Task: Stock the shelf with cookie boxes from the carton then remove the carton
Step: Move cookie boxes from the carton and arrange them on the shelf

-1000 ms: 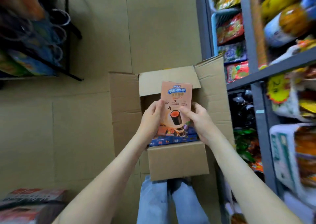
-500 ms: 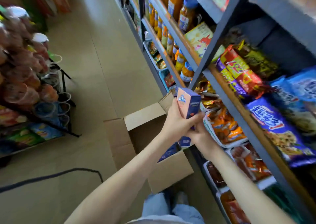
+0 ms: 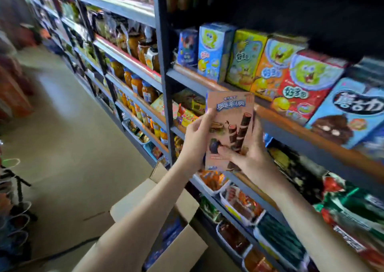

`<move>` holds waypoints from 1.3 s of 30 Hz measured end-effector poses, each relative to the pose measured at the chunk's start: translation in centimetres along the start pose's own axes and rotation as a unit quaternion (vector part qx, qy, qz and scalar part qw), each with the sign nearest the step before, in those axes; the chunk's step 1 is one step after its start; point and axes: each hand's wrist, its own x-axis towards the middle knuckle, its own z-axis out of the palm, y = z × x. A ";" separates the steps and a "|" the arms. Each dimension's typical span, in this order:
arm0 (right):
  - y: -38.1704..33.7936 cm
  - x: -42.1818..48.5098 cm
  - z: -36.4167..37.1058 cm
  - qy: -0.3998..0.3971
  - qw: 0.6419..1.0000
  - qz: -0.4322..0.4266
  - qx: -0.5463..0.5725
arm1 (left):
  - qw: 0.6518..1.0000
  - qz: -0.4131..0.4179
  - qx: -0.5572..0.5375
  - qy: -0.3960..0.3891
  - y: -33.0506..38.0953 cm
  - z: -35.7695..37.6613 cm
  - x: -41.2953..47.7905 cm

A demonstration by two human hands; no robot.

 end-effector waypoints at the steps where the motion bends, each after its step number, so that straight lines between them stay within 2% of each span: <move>1: -1.0 -0.3 -1.3 -0.001 1.000 -0.001 0.010 | 0.999 0.027 0.028 -0.013 0.8 1.5 -0.3; 4: -3.6 -0.8 -4.8 0.040 0.999 -0.019 0.014 | 0.990 0.110 0.076 -0.046 3.2 5.1 -0.7; 9: -8.6 -0.2 -8.9 0.099 0.992 -0.068 -0.028 | 0.970 0.197 0.115 -0.086 8.4 9.5 0.0; 13: -12.6 0.4 -11.3 0.136 0.983 -0.112 -0.059 | 0.936 0.289 0.176 -0.097 12.6 12.2 1.1; 18: -17.5 2.5 -13.9 0.172 0.970 -0.158 -0.059 | 0.896 0.387 0.198 -0.090 18.5 15.2 2.4; 23: -20.9 6.2 -16.3 0.246 0.953 -0.176 -0.024 | 0.878 0.405 0.242 -0.088 23.0 17.6 5.1; 28: -22.0 9.9 -19.0 0.323 0.935 -0.146 -0.006 | 0.821 0.452 0.334 -0.102 24.3 19.4 8.2; 33: -21.8 12.6 -21.3 0.386 0.917 -0.096 -0.005 | 0.788 0.465 0.365 -0.173 23.9 21.2 10.7; 39: -21.4 13.6 -22.5 0.398 0.913 -0.048 -0.074 | 0.741 0.471 0.398 -0.267 22.4 24.1 11.8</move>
